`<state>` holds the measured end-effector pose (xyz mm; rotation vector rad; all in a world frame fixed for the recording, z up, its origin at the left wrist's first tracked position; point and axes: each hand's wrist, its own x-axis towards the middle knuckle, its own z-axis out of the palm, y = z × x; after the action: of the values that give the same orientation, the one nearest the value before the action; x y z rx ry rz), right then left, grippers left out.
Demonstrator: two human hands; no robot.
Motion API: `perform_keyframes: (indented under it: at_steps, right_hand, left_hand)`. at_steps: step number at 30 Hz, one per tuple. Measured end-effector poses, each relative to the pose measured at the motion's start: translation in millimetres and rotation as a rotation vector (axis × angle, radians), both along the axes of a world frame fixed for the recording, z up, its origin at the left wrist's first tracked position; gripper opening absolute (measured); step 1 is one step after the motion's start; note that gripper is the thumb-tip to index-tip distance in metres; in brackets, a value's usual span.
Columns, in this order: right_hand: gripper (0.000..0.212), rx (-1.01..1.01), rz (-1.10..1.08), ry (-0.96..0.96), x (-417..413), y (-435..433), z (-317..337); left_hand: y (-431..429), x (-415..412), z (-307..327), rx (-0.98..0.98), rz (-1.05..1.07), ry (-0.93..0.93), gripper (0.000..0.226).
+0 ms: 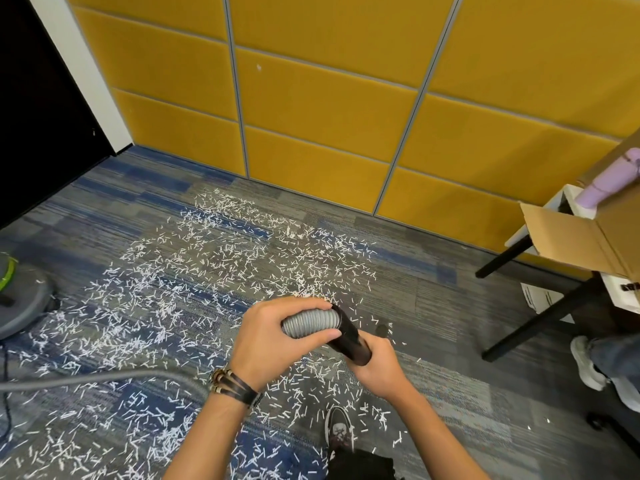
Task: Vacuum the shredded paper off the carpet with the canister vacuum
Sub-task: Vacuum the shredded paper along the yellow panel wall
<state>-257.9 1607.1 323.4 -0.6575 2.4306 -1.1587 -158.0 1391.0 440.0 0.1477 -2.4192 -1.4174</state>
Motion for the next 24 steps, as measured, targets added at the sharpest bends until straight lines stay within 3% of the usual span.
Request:
perform_keyframes:
  at_steps: [6,12,24]
  right_hand:
    - [0.022,0.044,-0.020,0.072,1.0,-7.5,10.4]
    - [0.022,0.101,0.029,0.023,14.4,-20.6,-0.4]
    - [0.017,0.018,-0.050,0.098,51.2,-33.8,16.4]
  left_hand:
    - [-6.2,19.4,-2.0,0.031,0.070,0.018,0.045]
    - [-13.2,33.3,-12.4,-0.005,0.012,-0.040,0.055]
    - [-37.7,58.8,2.8,0.031,-0.004,0.014,0.041]
